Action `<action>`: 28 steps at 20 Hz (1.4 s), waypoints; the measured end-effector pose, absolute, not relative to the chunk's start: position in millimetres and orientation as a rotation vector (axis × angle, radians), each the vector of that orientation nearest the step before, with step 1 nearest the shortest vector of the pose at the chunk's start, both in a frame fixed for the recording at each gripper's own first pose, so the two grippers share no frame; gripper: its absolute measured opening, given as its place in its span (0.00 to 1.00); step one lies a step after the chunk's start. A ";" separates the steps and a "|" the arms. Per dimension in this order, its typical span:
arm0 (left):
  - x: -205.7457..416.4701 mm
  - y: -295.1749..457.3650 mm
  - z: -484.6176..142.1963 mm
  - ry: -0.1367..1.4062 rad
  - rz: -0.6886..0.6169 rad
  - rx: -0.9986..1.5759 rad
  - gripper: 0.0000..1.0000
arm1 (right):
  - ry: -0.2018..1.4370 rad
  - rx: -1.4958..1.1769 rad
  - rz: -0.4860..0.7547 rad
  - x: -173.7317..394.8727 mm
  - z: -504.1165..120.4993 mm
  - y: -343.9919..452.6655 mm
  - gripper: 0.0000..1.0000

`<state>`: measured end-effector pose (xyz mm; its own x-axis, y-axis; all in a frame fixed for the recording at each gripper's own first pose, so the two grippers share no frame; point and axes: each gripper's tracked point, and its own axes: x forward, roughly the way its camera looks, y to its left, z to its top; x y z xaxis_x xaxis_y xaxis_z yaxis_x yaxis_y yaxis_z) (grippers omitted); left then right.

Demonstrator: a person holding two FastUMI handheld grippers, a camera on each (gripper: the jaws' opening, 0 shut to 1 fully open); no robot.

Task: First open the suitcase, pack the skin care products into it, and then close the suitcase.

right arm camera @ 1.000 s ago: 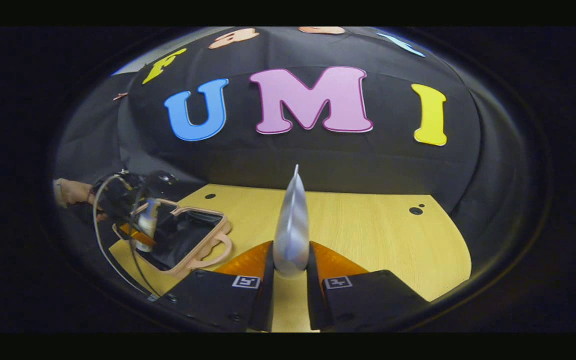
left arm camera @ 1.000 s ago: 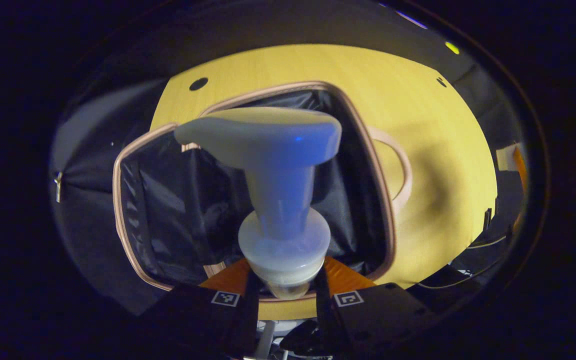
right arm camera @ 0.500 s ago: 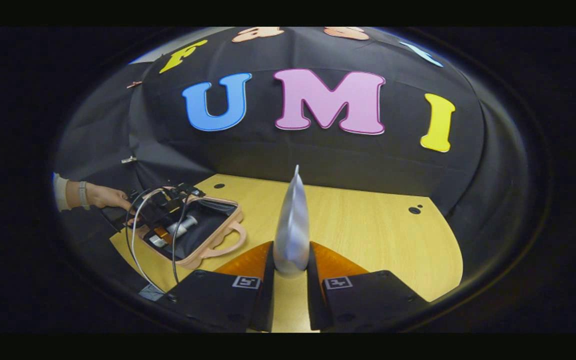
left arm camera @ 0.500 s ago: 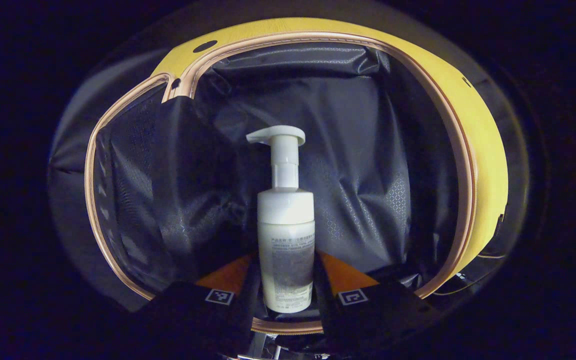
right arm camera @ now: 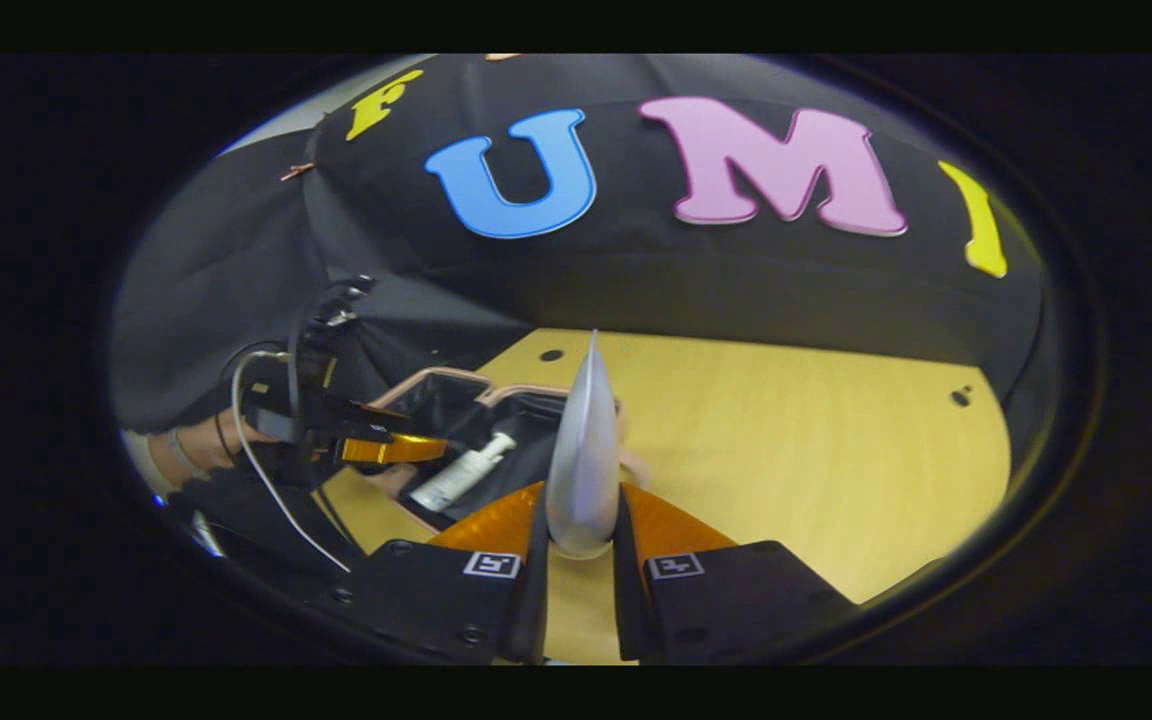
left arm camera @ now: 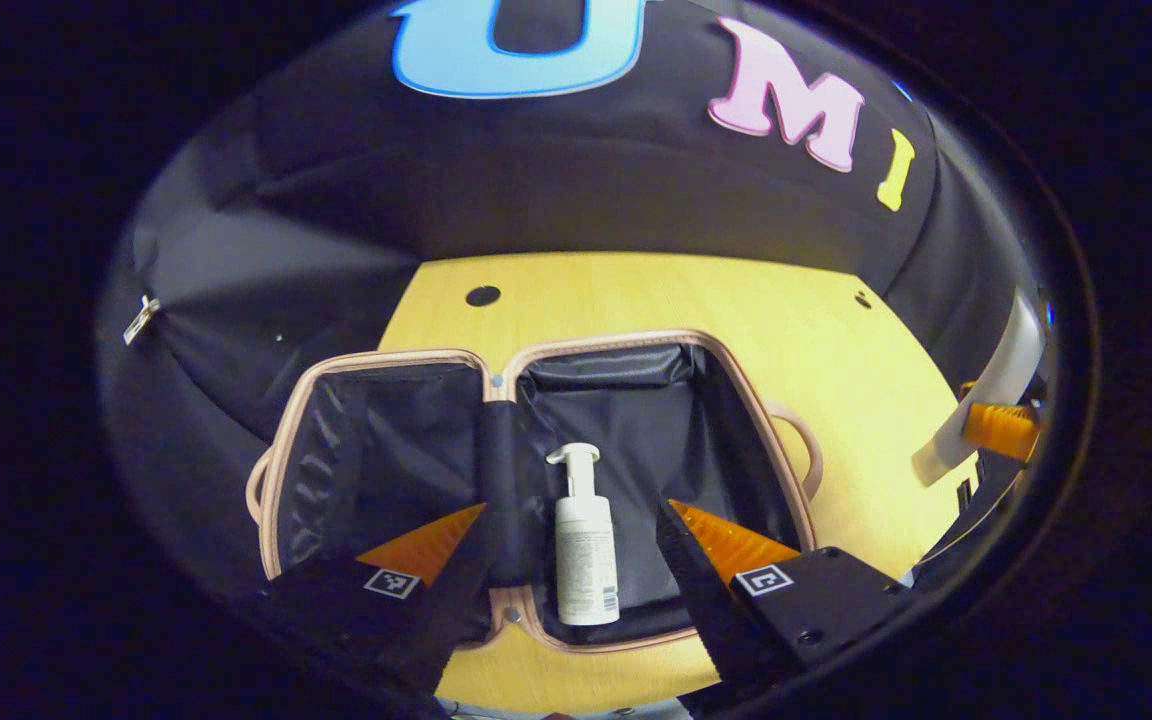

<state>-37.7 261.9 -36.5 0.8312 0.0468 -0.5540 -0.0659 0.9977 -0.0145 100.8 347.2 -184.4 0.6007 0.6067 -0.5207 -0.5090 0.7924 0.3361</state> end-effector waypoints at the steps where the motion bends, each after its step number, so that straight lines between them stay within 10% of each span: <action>1: -46.8 280.3 -29.1 0.550 0.087 -0.062 0.99 | 0.714 0.185 0.669 102.8 -197.1 372.4 0.31; 11: -170.1 426.8 -38.7 0.493 0.408 -0.283 0.97 | 1.335 0.191 0.462 110.0 -356.1 470.6 0.39; 14: -177.2 451.9 -50.8 0.494 0.463 -0.322 0.97 | 1.376 0.202 0.396 110.0 -361.6 476.7 0.25; 18: -175.7 487.3 -58.1 0.498 0.522 -0.379 0.97 | 1.391 0.149 0.363 96.5 -370.9 459.6 0.33; 23: -136.1 527.0 -57.0 0.482 0.540 -0.439 0.97 | 1.113 0.141 0.603 102.1 -314.2 480.1 0.99; 28: -89.0 580.5 -63.2 0.516 0.539 -0.580 0.96 | 0.848 0.052 0.694 101.5 -249.3 427.8 0.97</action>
<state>-89.0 580.5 -63.2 0.7414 0.3237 -0.5878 -0.6015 0.7090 -0.3682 101.5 427.8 -249.3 0.4572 0.5830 -0.6717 -0.5433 0.7810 0.3080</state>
